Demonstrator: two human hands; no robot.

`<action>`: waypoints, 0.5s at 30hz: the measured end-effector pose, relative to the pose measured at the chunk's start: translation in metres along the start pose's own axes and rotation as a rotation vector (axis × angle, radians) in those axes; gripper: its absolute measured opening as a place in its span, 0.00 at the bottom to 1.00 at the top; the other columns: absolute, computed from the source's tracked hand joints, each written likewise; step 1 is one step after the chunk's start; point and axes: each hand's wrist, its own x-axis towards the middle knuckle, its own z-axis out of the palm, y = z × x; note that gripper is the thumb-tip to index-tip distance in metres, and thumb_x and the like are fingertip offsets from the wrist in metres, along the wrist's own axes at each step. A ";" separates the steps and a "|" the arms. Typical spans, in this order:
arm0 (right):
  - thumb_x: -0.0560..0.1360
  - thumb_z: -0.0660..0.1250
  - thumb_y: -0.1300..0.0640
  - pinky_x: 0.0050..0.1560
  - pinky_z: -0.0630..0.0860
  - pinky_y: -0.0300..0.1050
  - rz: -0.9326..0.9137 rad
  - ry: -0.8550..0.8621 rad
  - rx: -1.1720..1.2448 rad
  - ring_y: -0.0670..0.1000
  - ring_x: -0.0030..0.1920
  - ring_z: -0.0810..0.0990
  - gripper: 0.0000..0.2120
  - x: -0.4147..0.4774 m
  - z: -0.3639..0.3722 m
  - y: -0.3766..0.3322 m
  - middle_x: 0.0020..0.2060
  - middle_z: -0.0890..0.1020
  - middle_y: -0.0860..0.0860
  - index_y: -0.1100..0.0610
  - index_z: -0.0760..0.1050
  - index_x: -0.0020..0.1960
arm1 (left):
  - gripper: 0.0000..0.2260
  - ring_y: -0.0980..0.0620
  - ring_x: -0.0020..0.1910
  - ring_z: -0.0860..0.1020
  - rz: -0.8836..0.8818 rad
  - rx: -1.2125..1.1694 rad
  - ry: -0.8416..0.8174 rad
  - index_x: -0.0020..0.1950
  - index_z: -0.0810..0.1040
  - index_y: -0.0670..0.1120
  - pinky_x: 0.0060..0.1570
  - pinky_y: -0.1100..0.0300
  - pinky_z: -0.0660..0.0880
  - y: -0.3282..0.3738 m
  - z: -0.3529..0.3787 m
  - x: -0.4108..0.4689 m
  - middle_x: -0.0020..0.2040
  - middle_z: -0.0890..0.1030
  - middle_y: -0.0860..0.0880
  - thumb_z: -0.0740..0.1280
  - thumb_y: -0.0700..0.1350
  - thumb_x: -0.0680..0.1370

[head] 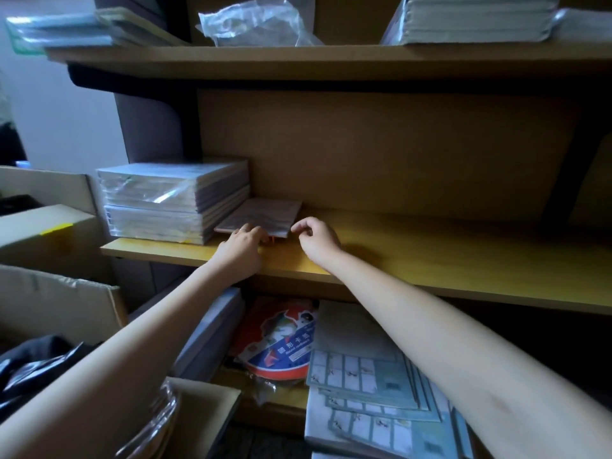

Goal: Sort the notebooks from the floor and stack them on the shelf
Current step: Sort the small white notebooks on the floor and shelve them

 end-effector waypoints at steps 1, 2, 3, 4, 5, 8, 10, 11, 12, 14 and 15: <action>0.78 0.54 0.64 0.35 0.67 0.38 -0.052 -0.024 -0.070 0.48 0.40 0.73 0.15 -0.002 0.001 0.001 0.51 0.77 0.49 0.51 0.76 0.53 | 0.22 0.40 0.65 0.68 -0.025 -0.040 -0.016 0.63 0.71 0.43 0.62 0.47 0.68 0.000 -0.002 0.005 0.62 0.70 0.41 0.61 0.34 0.69; 0.77 0.55 0.63 0.39 0.69 0.39 -0.096 -0.059 -0.160 0.49 0.46 0.74 0.15 -0.002 0.002 0.001 0.55 0.76 0.49 0.49 0.75 0.55 | 0.21 0.39 0.64 0.68 -0.045 -0.065 -0.023 0.62 0.70 0.41 0.62 0.48 0.67 0.001 -0.003 0.008 0.61 0.70 0.39 0.60 0.33 0.69; 0.77 0.56 0.63 0.45 0.71 0.41 -0.128 -0.096 -0.272 0.52 0.51 0.75 0.15 -0.002 0.004 0.001 0.59 0.74 0.50 0.48 0.74 0.58 | 0.20 0.38 0.63 0.68 -0.066 -0.083 -0.022 0.61 0.69 0.39 0.62 0.49 0.67 0.002 -0.004 0.011 0.61 0.71 0.37 0.60 0.33 0.70; 0.77 0.57 0.62 0.48 0.71 0.42 -0.147 -0.123 -0.386 0.54 0.54 0.75 0.17 -0.001 0.005 0.000 0.62 0.72 0.51 0.47 0.72 0.61 | 0.19 0.37 0.63 0.69 -0.085 -0.093 -0.015 0.62 0.68 0.38 0.61 0.50 0.67 0.005 -0.003 0.013 0.61 0.71 0.35 0.60 0.34 0.70; 0.77 0.58 0.62 0.51 0.72 0.44 -0.153 -0.134 -0.471 0.56 0.57 0.74 0.20 0.002 0.005 -0.002 0.63 0.70 0.52 0.46 0.68 0.65 | 0.19 0.36 0.63 0.69 -0.101 -0.099 -0.009 0.63 0.66 0.37 0.61 0.50 0.67 0.008 -0.003 0.015 0.62 0.71 0.35 0.59 0.34 0.72; 0.76 0.57 0.66 0.54 0.73 0.49 -0.153 -0.166 -0.564 0.60 0.59 0.73 0.29 0.009 0.008 -0.007 0.67 0.65 0.55 0.44 0.59 0.73 | 0.21 0.36 0.67 0.67 -0.138 -0.101 -0.005 0.68 0.61 0.37 0.66 0.47 0.64 0.012 0.006 0.018 0.66 0.68 0.34 0.56 0.35 0.75; 0.77 0.54 0.68 0.55 0.72 0.49 -0.167 -0.175 -0.637 0.61 0.62 0.72 0.32 0.011 0.012 -0.008 0.70 0.63 0.54 0.43 0.56 0.74 | 0.22 0.35 0.70 0.62 -0.143 -0.092 -0.004 0.70 0.58 0.36 0.69 0.47 0.60 0.011 0.010 0.020 0.69 0.64 0.33 0.55 0.35 0.75; 0.77 0.53 0.68 0.55 0.71 0.49 -0.166 -0.169 -0.678 0.61 0.63 0.71 0.31 0.012 0.014 -0.008 0.71 0.61 0.53 0.43 0.56 0.75 | 0.23 0.34 0.71 0.59 -0.150 -0.083 -0.001 0.71 0.57 0.36 0.70 0.47 0.56 0.010 0.011 0.021 0.70 0.61 0.33 0.54 0.35 0.75; 0.77 0.52 0.67 0.54 0.71 0.49 -0.158 -0.163 -0.712 0.61 0.63 0.71 0.31 0.013 0.015 -0.008 0.72 0.61 0.53 0.43 0.55 0.75 | 0.24 0.34 0.72 0.55 -0.162 -0.074 0.002 0.72 0.56 0.36 0.71 0.47 0.53 0.008 0.011 0.021 0.72 0.58 0.32 0.53 0.35 0.75; 0.78 0.50 0.66 0.54 0.71 0.49 -0.149 -0.166 -0.753 0.62 0.63 0.70 0.29 0.014 0.018 -0.008 0.72 0.61 0.52 0.44 0.56 0.75 | 0.25 0.33 0.73 0.51 -0.167 -0.051 0.006 0.73 0.55 0.37 0.71 0.46 0.51 0.006 0.012 0.020 0.73 0.53 0.32 0.52 0.34 0.76; 0.78 0.50 0.65 0.54 0.71 0.49 -0.149 -0.170 -0.766 0.62 0.63 0.71 0.28 0.014 0.018 -0.009 0.72 0.61 0.52 0.45 0.57 0.74 | 0.25 0.34 0.74 0.51 -0.160 -0.037 0.007 0.73 0.56 0.37 0.71 0.46 0.51 0.005 0.013 0.019 0.74 0.52 0.32 0.52 0.34 0.76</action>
